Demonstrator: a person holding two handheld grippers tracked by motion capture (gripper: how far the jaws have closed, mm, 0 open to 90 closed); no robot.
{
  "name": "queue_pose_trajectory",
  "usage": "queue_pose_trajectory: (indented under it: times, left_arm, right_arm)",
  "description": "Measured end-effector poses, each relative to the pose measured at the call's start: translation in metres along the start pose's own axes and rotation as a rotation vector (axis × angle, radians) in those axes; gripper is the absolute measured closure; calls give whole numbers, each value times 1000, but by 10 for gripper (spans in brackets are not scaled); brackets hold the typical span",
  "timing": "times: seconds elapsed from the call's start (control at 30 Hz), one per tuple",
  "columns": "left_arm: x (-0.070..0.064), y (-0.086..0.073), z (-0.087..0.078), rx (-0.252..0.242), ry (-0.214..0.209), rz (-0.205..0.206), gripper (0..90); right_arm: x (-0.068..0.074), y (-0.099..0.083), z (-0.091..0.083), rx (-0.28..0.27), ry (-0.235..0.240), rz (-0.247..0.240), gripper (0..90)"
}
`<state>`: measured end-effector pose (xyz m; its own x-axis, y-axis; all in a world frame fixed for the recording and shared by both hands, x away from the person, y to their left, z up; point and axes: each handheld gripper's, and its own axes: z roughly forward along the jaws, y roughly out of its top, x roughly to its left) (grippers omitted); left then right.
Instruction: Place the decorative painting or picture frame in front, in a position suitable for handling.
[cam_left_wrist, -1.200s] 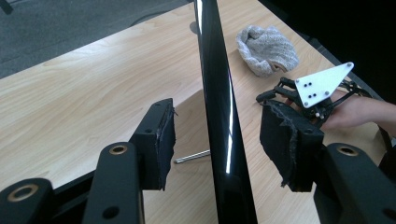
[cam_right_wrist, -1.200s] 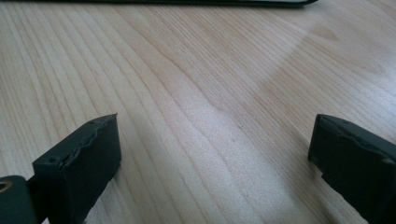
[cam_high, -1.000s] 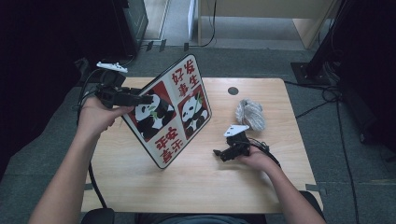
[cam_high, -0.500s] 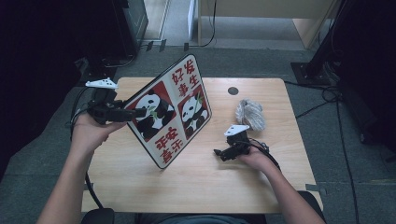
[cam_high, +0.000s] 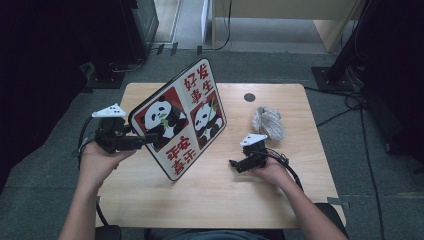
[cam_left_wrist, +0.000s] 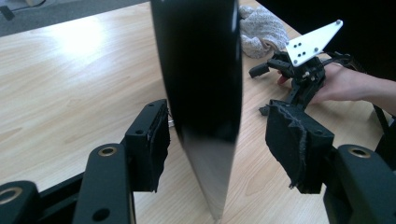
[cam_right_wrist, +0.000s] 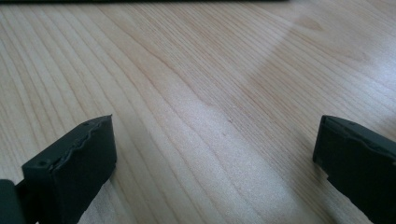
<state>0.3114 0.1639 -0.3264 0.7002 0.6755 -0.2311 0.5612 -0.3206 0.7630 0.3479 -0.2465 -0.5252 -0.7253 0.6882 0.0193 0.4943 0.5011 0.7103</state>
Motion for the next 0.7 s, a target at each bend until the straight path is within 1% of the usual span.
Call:
queue_pose_trajectory:
  times: [0.07,0.1,0.17,0.23,0.33,0.37,0.47,0.53,0.57,0.7]
  left_arm:
    - [0,-3,1,1,-4,-4,395]
    - [1,-10,4,-10,-15,-15,395]
    - [1,-17,8,-22,-37,-34,396]
    - [0,-23,12,-30,-40,-42,397]
    - [0,-28,16,-27,-31,-39,400]
    - [-2,-33,20,-30,-21,-43,400]
    - [-2,-41,25,-48,-29,-60,414]
    - [-2,-44,26,-55,-32,-61,445]
    - [-1,-49,28,-65,-35,-70,456]
    - [1,-58,34,-55,-26,-84,501]
  right_arm:
    - [0,0,0,1,0,1,0]
    - [0,0,0,1,0,2,0]
    - [0,0,0,1,-1,1,0]
    - [0,0,0,1,-1,1,0]
    - [0,0,0,1,0,1,0]
    - [0,0,0,1,0,1,0]
    - [1,1,0,0,-1,4,0]
    - [1,1,1,0,-2,4,0]
    - [1,1,1,0,-2,2,0]
    - [1,2,2,1,0,4,0]
